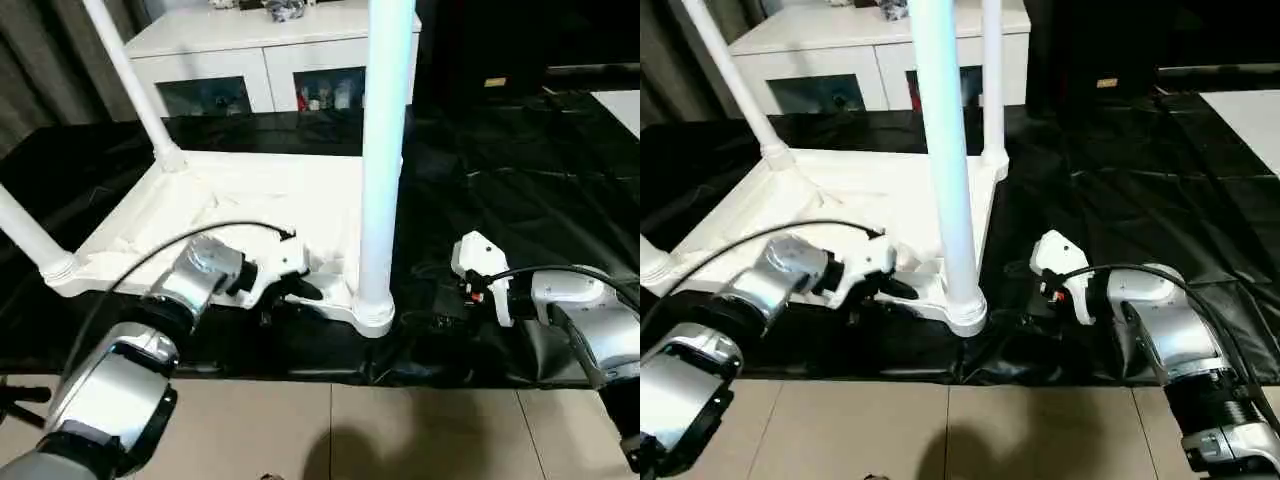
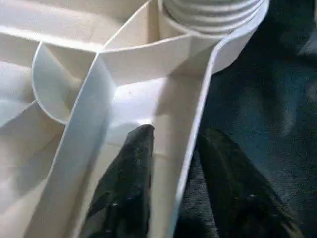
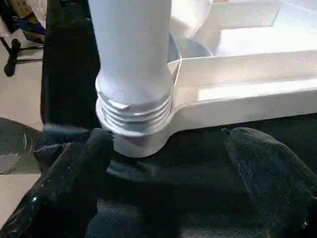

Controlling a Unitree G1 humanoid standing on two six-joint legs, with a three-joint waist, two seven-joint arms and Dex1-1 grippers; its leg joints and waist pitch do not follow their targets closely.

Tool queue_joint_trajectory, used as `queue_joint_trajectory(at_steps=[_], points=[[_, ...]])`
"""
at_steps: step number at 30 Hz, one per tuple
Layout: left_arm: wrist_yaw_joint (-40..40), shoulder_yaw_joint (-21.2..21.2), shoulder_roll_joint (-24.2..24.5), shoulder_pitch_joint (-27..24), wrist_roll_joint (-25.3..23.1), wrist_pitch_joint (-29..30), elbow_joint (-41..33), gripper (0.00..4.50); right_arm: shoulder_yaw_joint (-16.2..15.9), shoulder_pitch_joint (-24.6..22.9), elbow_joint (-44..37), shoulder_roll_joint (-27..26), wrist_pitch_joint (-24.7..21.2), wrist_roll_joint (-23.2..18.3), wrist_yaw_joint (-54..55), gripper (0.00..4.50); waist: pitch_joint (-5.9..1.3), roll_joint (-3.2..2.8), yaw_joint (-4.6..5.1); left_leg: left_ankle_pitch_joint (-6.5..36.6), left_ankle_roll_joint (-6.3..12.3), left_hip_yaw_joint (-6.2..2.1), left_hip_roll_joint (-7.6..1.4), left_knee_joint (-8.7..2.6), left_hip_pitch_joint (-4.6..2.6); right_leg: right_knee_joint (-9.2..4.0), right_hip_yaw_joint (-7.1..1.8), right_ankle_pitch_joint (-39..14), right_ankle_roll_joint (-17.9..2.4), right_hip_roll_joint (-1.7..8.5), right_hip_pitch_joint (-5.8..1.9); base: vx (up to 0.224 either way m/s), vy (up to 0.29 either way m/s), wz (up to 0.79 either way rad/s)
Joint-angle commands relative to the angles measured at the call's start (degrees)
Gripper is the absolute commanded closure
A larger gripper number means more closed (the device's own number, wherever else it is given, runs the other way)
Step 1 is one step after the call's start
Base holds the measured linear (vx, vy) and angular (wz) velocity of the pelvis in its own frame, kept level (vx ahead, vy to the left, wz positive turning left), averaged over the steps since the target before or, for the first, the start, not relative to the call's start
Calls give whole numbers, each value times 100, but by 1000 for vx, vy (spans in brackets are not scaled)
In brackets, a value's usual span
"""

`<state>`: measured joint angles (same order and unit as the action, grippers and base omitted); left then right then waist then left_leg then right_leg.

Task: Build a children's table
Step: Rotate table base

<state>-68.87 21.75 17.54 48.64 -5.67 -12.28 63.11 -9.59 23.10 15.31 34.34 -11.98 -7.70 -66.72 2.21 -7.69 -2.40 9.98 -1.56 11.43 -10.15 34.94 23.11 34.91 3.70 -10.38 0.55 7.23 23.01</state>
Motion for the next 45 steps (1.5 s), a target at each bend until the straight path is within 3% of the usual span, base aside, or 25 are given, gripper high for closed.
queue_joint_trajectory(at_steps=[1,11,16,19,20,24,26,29,34,39,40,41,45], points=[[132,77,67,149,-151,-127,125,316,-84,-23,-188,-3,-53,-43,-33,34,-382,80,-18,1861,455,-152,-230,-452,-126,-440,-108,-967,-1504,140,-289,0,0,0],[293,139,102,224,-510,-445,492,398,-15,-54,-305,-17,-61,-62,47,34,-355,52,-7,2015,376,-160,-237,-481,-126,-471,-115,-1301,-1439,151,-275,0,0,0],[268,-268,23,123,-134,-51,482,416,153,46,-232,-192,-55,-119,340,34,-369,61,32,1951,385,-162,-228,-479,-112,-448,-110,-1091,-1498,155,-282,0,0,0],[629,-492,-143,-49,68,516,298,426,113,44,-209,-239,-149,-60,446,34,-381,108,25,1662,519,-150,-226,-454,-92,-422,-107,-815,-1585,159,-297,0,0,0],[741,-544,-204,-114,104,581,232,428,107,64,-151,-268,-128,0,548,34,-391,95,20,1500,587,-155,-228,-442,-82,-409,-103,-706,-1607,170,-306,0,0,0],[1091,-664,-478,-379,218,892,-127,440,183,332,338,-479,40,364,1366,34,-387,147,57,1326,697,-148,-205,-429,-61,-431,-87,-865,-1533,163,-302,0,0,0],[1222,-664,-573,-478,191,917,-285,446,246,463,521,-566,34,431,1671,34,-380,146,55,1364,698,-130,-197,-419,-99,-480,-95,-1197,-1437,152,-275,0,0,0],[1079,-591,-672,-694,148,790,-672,449,335,604,638,-690,82,439,1939,34,-386,142,59,1239,788,-135,-196,-409,-68,-480,-92,-1271,-1338,158,-286,0,0,0],[1213,-521,-652,-893,20,1094,-1192,449,399,673,577,-931,-10,305,2110,34,-394,125,90,1166,849,-143,-217,-422,-72,-460,-88,-1181,-1329,138,-271,0,0,0],[1366,-625,-705,-1030,78,1404,-1530,449,223,569,329,-1068,91,157,1776,34,-394,118,96,1230,837,-134,-211,-423,-80,-470,-88,-1209,-1323,131,-261,0,0,0],[1362,-633,-708,-1061,81,1433,-1590,449,191,555,285,-1116,80,118,1736,34,-396,190,97,1201,863,-129,-214,-423,-71,-476,-93,-1171,-1308,137,-268,0,0,0],[1354,-633,-706,-1087,82,1464,-1646,449,171,553,266,-1154,65,99,1729,34,-395,147,80,1169,886,-132,-222,-426,-81,-466,-96,-1177,-1303,142,-254,0,0,0],[1312,-591,-671,-1168,53,1568,-1798,449,125,648,449,-1279,87,208,1856,34,-417,140,21,1018,888,-129,-234,-421,-104,-440,-106,-1028,-1336,137,-238,0,0,0]])
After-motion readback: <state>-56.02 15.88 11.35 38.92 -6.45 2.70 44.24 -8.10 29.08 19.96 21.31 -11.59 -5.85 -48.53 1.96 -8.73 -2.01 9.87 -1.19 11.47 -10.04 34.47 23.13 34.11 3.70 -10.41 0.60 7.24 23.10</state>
